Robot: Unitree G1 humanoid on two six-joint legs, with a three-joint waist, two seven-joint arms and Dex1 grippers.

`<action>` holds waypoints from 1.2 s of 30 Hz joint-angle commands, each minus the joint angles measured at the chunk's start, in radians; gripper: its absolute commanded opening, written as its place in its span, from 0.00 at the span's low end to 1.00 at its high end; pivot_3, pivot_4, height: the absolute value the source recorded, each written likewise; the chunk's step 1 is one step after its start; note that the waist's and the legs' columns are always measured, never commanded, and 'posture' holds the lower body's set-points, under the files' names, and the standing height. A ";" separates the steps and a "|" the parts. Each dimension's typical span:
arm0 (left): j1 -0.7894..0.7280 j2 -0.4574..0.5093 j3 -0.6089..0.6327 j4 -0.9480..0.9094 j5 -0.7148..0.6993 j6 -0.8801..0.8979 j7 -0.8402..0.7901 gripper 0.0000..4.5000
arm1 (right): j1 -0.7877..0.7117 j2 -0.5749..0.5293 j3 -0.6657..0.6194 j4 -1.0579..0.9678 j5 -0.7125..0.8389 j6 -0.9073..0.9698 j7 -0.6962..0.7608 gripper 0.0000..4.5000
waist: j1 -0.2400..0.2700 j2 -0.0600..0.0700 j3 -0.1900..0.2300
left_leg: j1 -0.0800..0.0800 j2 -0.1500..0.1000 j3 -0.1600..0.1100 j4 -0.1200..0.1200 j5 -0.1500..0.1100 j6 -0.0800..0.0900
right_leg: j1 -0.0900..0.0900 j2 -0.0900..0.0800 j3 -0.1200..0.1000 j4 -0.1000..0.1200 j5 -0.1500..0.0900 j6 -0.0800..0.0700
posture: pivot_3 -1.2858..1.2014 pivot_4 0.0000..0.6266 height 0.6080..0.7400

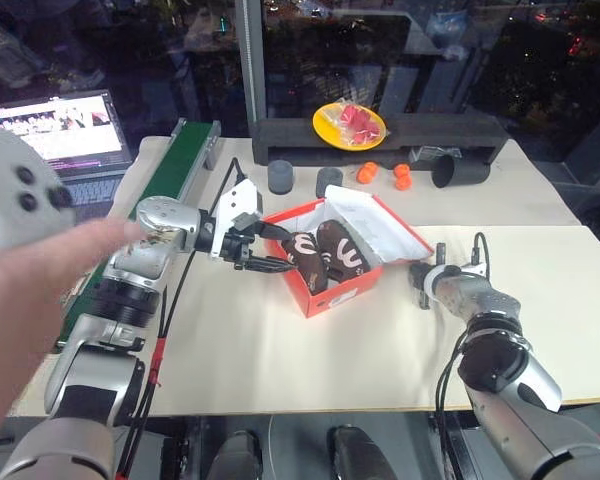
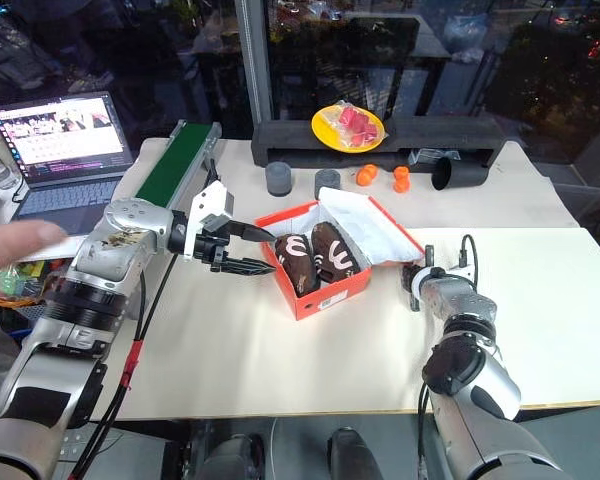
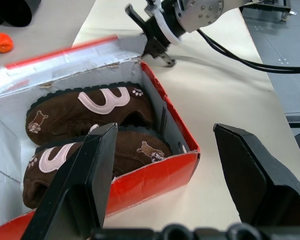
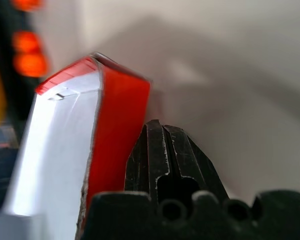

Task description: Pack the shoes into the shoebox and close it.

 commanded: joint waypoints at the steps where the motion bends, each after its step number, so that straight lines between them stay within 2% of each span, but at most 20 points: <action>1: -0.026 0.003 0.011 -0.025 -0.003 -0.007 -0.006 0.73 | -0.030 0.029 0.091 -0.237 0.067 0.059 0.165 0.01 | 0.001 0.001 0.000 | 0.000 0.000 0.000 0.000 0.000 0.000 | 0.000 0.000 0.000 0.000 0.000 0.000 | 0.52 0.24 0.84; 6: -0.024 0.004 0.011 -0.042 -0.006 0.009 -0.006 0.73 | 0.078 0.074 0.327 -0.649 0.064 0.178 0.273 0.01 | 0.012 0.001 0.001 | 0.000 0.001 -0.001 -0.001 0.000 0.000 | -0.001 0.000 -0.001 0.002 0.000 0.000 | 0.52 0.24 0.84; 9: -0.023 0.008 0.012 -0.048 -0.008 0.021 -0.006 0.73 | 0.143 0.063 0.457 -0.816 0.049 0.253 0.299 0.01 | 0.015 0.001 0.001 | -0.001 0.000 -0.001 -0.001 0.000 0.000 | -0.001 0.000 -0.001 0.003 0.000 0.000 | 0.52 0.24 0.84; 14: 0.001 0.038 0.038 -0.096 -0.020 0.067 0.013 0.73 | 0.242 -0.026 0.724 -1.047 -0.027 0.395 0.335 0.01 | 0.018 0.001 0.001 | -0.001 0.000 -0.001 0.000 0.000 0.000 | -0.002 0.000 -0.001 0.002 0.000 0.000 | 0.52 0.24 0.84; 21: 0.058 0.060 0.076 -0.194 -0.045 0.142 0.070 0.73 | 0.296 -0.101 1.023 -1.103 -0.203 0.468 0.350 0.01 | 0.019 0.001 0.001 | -0.001 0.000 -0.001 0.000 0.000 0.000 | -0.002 0.000 -0.001 0.002 -0.001 0.000 | 0.52 0.24 0.84; 29: 0.130 0.090 0.085 -0.256 -0.046 0.165 0.114 0.73 | 0.246 -0.034 1.149 -0.956 -0.350 0.437 0.367 0.01 | 0.023 0.001 0.000 | 0.001 0.001 0.000 0.002 0.000 0.000 | -0.001 0.000 -0.001 0.003 -0.001 0.000 | 0.52 0.24 0.84; 36: 0.196 0.068 0.107 -0.287 -0.047 0.167 0.213 0.73 | 0.227 -0.031 1.217 -0.936 -0.445 0.441 0.406 0.01 | 0.019 0.000 -0.001 | 0.002 0.001 -0.001 0.004 0.000 0.000 | 0.000 0.000 -0.001 0.005 -0.001 -0.001 | 0.52 0.24 0.84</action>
